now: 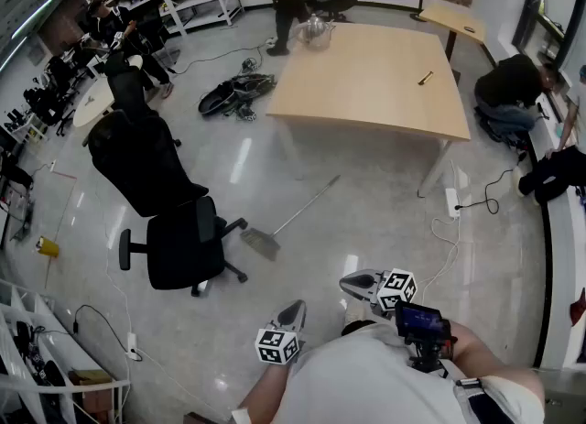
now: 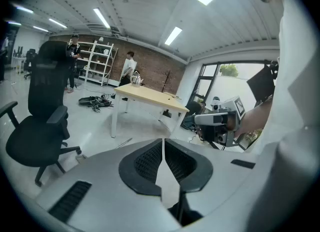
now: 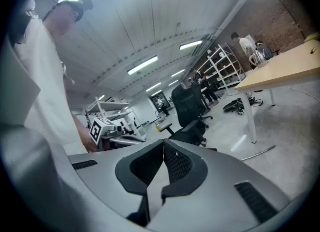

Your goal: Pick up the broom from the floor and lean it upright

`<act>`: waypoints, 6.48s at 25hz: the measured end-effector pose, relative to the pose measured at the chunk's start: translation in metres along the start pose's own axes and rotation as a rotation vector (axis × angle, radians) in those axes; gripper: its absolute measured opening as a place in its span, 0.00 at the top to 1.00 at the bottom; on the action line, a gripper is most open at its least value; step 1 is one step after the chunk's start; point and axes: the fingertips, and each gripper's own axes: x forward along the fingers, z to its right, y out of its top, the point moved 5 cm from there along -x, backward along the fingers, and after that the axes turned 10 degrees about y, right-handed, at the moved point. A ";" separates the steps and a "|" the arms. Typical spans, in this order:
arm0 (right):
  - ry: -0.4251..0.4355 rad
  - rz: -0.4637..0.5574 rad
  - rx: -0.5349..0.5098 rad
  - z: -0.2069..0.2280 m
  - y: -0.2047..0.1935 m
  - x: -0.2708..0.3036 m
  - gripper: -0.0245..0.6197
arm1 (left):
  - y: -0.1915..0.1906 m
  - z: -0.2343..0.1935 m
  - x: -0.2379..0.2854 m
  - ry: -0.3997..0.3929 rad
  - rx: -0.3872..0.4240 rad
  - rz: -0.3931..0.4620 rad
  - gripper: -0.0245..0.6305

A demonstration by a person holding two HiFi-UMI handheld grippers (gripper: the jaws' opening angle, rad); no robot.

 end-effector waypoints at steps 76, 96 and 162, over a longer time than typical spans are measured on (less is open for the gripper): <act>-0.204 -0.238 0.206 0.392 0.040 -0.022 0.94 | 0.062 -0.150 0.439 -0.066 0.346 -0.451 0.93; -0.141 -0.285 0.113 0.530 -0.036 0.001 0.94 | -0.069 -0.220 0.585 -0.032 0.264 -0.507 0.93; -0.001 -0.478 -0.036 0.685 -0.103 0.057 0.94 | -0.166 -0.300 0.771 -0.055 0.731 -0.685 0.85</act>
